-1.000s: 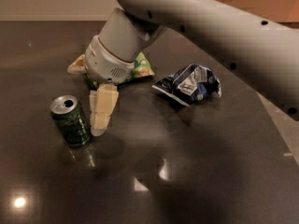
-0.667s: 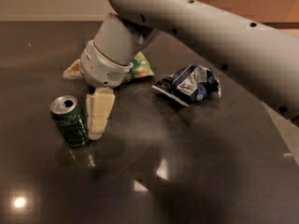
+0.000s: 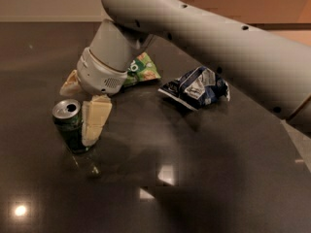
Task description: Pick green can
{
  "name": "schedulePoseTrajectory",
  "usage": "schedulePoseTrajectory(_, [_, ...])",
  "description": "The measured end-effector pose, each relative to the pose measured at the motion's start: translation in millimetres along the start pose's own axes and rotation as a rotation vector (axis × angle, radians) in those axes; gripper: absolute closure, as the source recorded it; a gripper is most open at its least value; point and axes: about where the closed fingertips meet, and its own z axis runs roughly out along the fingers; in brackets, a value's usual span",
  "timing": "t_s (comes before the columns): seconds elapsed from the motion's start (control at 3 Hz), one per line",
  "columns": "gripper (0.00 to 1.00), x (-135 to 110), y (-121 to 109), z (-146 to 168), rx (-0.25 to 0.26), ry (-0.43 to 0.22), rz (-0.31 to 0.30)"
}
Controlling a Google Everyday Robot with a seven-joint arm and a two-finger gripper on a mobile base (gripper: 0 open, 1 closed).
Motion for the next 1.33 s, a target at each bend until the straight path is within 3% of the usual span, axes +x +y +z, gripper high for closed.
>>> schedulePoseTrajectory(1.0, [0.87, -7, 0, -24, -0.017, -0.09, -0.01])
schedulePoseTrajectory(1.33, [1.0, 0, -4, -59, -0.009, -0.105, -0.008])
